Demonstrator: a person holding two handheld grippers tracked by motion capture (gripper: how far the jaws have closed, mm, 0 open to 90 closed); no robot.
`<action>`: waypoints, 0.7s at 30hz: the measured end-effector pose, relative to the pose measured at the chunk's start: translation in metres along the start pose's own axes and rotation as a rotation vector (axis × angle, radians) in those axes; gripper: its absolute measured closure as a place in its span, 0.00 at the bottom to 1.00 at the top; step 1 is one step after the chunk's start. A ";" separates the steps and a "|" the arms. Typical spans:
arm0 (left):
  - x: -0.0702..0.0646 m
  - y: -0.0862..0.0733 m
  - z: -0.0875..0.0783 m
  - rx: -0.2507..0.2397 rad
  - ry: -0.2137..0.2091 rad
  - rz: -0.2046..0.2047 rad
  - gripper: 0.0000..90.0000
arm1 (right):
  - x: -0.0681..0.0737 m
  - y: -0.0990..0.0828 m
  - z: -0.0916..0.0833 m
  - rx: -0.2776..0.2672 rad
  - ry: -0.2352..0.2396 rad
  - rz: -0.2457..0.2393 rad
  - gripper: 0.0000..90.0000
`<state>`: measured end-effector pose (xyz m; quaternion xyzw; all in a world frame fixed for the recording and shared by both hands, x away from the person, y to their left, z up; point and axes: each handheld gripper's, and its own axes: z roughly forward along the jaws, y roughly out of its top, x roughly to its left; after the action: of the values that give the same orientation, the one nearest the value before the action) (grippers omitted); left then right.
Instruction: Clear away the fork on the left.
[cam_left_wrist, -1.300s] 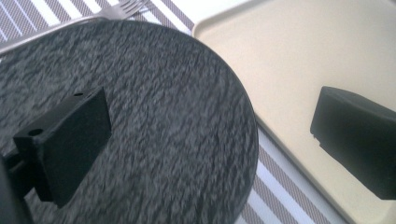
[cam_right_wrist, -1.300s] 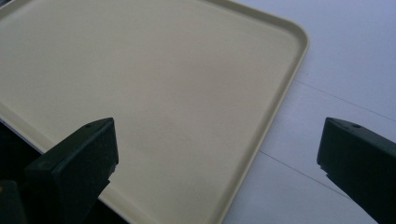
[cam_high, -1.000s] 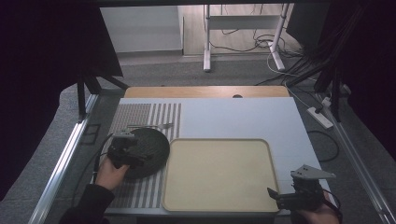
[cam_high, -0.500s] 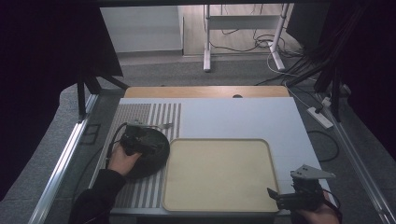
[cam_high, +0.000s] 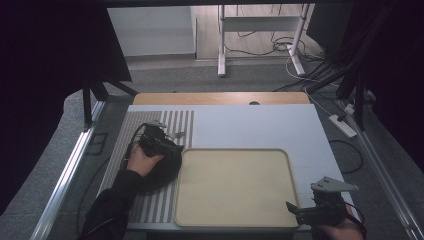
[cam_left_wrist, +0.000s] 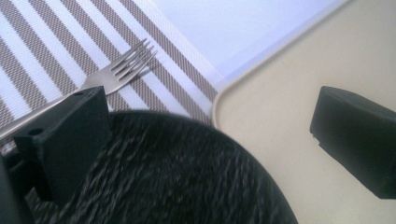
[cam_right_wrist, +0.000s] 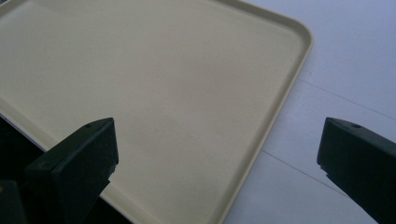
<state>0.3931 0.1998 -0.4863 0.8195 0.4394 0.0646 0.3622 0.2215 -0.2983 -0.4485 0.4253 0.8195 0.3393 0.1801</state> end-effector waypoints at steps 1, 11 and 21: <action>0.001 0.003 0.004 0.008 -0.002 0.004 0.00 | 0.000 0.000 0.000 0.001 -0.001 0.000 0.00; 0.010 0.016 0.023 0.029 -0.023 0.001 0.00 | 0.000 0.000 0.000 0.000 0.004 -0.001 0.00; 0.014 0.028 0.037 0.076 0.079 0.036 0.55 | 0.000 0.000 0.000 -0.001 0.005 -0.001 0.00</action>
<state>0.4363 0.1812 -0.4977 0.8371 0.4407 0.0866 0.3122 0.2216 -0.2983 -0.4488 0.4238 0.8201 0.3405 0.1785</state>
